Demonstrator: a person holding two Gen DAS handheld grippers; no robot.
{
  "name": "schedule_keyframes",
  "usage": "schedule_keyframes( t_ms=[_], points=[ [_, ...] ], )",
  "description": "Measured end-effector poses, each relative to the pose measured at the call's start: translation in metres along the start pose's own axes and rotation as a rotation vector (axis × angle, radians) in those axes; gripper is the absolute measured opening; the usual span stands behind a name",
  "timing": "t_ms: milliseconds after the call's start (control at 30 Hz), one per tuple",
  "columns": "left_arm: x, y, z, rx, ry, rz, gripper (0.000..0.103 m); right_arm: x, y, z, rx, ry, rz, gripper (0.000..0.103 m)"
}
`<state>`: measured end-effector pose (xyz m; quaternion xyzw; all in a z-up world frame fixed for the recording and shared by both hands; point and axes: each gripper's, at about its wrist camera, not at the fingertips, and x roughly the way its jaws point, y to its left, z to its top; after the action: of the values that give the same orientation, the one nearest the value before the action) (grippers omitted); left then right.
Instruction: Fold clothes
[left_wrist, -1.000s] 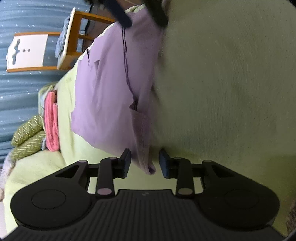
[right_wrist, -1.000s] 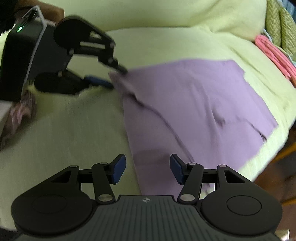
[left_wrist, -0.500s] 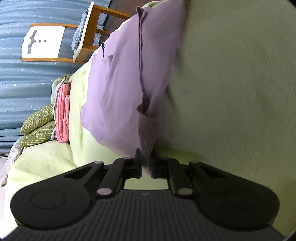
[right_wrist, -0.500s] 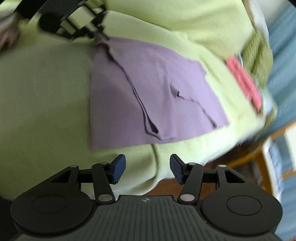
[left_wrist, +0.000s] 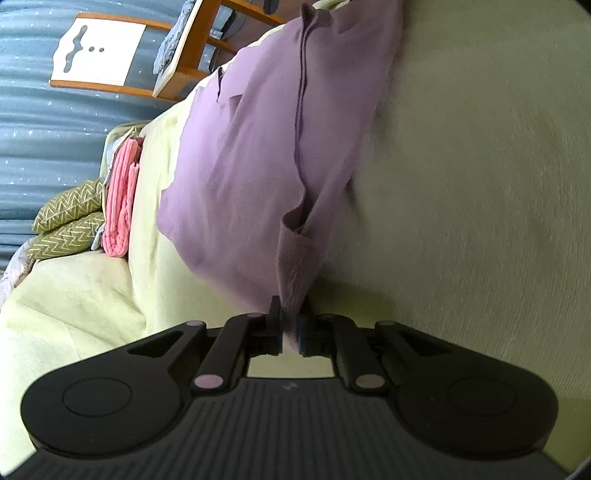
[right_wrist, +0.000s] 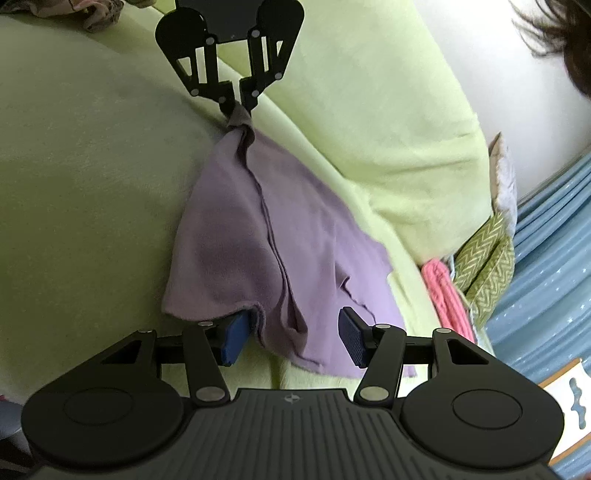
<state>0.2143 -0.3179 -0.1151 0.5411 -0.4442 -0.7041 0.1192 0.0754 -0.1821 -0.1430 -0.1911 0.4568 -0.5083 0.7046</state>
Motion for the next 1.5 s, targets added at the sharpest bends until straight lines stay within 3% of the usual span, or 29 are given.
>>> schedule_keyframes(
  t_ms=[100, 267, 367, 467, 567, 667, 767, 867, 933, 1067, 1267, 1500],
  points=[
    [-0.002, 0.008, 0.000, 0.015, 0.005, -0.038, 0.004, -0.002, -0.001, 0.001, -0.017, 0.001, 0.064, 0.026],
    [-0.004, 0.021, 0.001, 0.039, 0.014, -0.103, 0.004, 0.003, -0.036, 0.005, 0.091, 0.025, 0.244, 0.007],
    [-0.008, 0.043, 0.001, 0.041, 0.010, -0.171, 0.004, 0.014, -0.086, 0.004, 0.288, 0.062, 0.431, 0.005],
    [-0.009, 0.083, 0.002, 0.018, 0.002, -0.233, 0.004, 0.034, -0.148, -0.009, 0.586, 0.103, 0.640, 0.004],
    [0.005, 0.133, 0.009, -0.023, -0.005, -0.263, 0.004, 0.059, -0.203, -0.033, 0.845, 0.135, 0.731, 0.004],
    [0.041, 0.182, 0.021, -0.081, -0.011, -0.310, 0.004, 0.091, -0.241, -0.064, 1.020, 0.192, 0.730, 0.004],
    [0.096, 0.218, 0.035, -0.149, 0.008, -0.381, 0.013, 0.134, -0.264, -0.099, 1.161, 0.282, 0.714, 0.006],
    [0.149, 0.247, 0.038, -0.305, 0.058, -0.453, 0.018, 0.162, -0.274, -0.122, 1.263, 0.374, 0.680, 0.025],
    [0.166, 0.268, 0.028, -0.438, 0.083, -0.499, 0.018, 0.164, -0.279, -0.127, 1.296, 0.376, 0.649, 0.034],
    [0.166, 0.294, -0.006, -0.681, 0.097, -0.615, 0.020, 0.158, -0.283, -0.127, 1.347, 0.347, 0.591, 0.037],
    [0.173, 0.285, -0.035, -0.847, 0.138, -0.724, 0.020, 0.169, -0.277, -0.106, 1.218, 0.312, 0.562, 0.037],
    [0.176, 0.281, -0.043, -0.943, 0.069, -0.723, 0.020, 0.170, -0.264, -0.096, 1.053, 0.276, 0.531, 0.037]
  ],
)
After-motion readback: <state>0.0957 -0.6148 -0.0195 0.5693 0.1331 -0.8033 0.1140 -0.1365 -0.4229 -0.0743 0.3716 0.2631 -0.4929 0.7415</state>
